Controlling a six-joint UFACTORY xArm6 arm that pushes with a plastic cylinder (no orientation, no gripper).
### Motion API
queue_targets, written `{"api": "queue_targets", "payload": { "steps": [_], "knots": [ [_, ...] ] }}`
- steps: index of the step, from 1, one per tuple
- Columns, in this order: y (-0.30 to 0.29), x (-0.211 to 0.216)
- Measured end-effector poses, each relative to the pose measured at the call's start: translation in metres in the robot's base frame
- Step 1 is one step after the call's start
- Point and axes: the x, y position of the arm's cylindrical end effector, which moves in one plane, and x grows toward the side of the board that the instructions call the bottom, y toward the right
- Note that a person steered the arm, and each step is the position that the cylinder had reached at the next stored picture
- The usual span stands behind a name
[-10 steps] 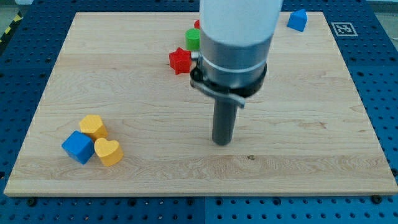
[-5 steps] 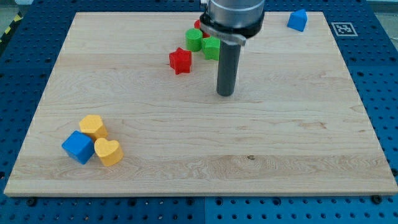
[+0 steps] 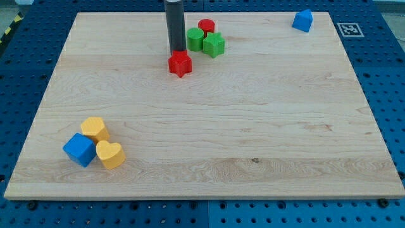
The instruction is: Push the red star top right to the yellow heart
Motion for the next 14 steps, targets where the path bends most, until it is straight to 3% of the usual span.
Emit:
{"api": "queue_targets", "payload": {
  "steps": [2, 3, 4, 7, 14],
  "knots": [
    [0.000, 0.015],
    [0.037, 0.017],
    [0.036, 0.054],
    [0.034, 0.075],
    [-0.006, 0.082]
  ]
}}
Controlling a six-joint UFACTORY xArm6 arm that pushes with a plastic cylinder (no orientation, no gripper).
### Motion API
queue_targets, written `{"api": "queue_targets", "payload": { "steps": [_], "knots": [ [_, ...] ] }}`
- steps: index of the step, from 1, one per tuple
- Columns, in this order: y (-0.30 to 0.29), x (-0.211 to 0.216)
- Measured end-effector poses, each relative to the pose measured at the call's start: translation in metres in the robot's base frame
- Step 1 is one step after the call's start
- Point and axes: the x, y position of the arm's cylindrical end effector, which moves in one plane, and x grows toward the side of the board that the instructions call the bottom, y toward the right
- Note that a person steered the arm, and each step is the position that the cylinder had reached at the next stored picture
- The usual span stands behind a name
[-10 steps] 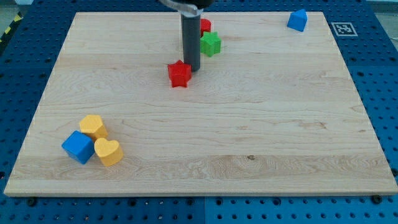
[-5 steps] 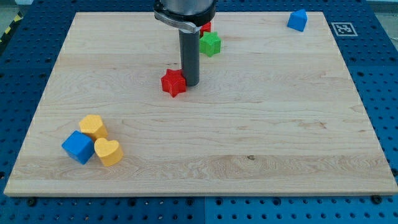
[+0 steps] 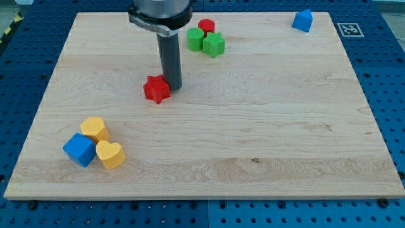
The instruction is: Push the red star top right to the yellow heart
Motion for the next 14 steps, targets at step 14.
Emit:
{"api": "queue_targets", "payload": {
  "steps": [14],
  "knots": [
    [-0.053, 0.026]
  ]
}}
